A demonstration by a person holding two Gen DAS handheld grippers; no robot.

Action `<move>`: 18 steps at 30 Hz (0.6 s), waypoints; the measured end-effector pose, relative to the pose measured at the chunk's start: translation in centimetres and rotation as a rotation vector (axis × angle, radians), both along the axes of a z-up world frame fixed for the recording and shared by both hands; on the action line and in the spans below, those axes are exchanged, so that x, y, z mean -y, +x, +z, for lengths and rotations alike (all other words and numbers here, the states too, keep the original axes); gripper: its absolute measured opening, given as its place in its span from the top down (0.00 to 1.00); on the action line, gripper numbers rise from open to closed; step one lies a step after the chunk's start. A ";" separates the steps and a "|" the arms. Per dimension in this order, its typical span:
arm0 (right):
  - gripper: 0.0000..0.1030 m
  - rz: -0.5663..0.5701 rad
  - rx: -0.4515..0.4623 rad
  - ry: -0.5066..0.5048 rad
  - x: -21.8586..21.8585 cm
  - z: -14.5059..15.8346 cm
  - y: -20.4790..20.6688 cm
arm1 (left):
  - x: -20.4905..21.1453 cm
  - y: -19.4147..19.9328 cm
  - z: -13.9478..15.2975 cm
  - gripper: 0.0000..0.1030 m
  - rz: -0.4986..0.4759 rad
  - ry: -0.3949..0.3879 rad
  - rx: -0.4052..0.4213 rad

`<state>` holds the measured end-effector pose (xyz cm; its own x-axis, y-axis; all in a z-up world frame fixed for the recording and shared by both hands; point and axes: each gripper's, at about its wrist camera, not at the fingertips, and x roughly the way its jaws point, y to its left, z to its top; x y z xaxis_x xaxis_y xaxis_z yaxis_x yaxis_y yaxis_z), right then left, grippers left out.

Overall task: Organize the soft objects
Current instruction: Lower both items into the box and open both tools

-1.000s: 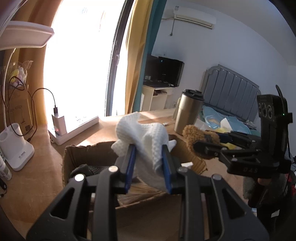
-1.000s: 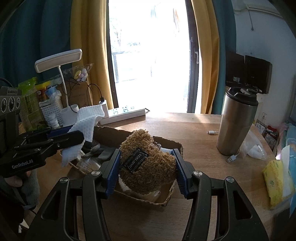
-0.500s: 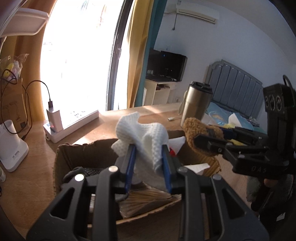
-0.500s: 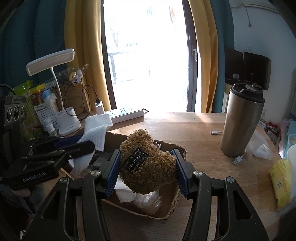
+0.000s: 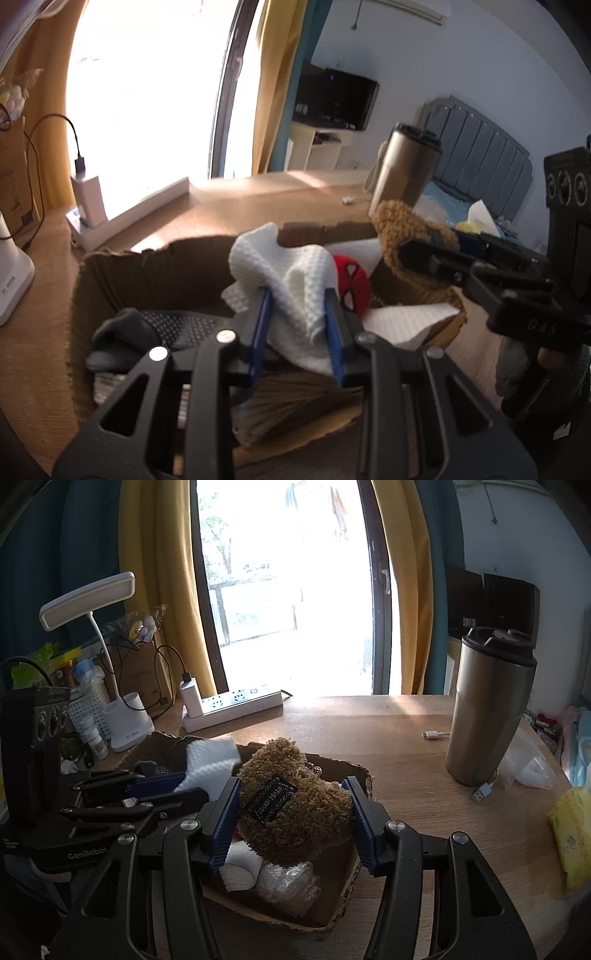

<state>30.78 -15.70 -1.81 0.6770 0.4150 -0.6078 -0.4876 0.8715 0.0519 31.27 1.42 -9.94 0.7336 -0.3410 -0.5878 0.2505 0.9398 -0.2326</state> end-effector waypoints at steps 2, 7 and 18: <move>0.44 -0.001 -0.003 0.001 0.0 -0.1 0.0 | 0.2 0.4 -0.6 0.70 -0.009 0.010 -0.037; 0.44 -0.001 -0.007 -0.007 -0.2 -0.6 0.2 | 0.1 0.7 -1.0 0.59 -0.004 0.000 -0.063; 0.40 0.009 -0.031 -0.036 -1.1 -2.0 0.7 | -0.1 0.4 -0.8 0.43 0.005 -0.005 -0.050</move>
<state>31.48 -14.62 -3.80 0.6542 0.3987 -0.6427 -0.4942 0.8686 0.0359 31.64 1.54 -10.71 0.7049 -0.3402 -0.6225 0.2333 0.9399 -0.2494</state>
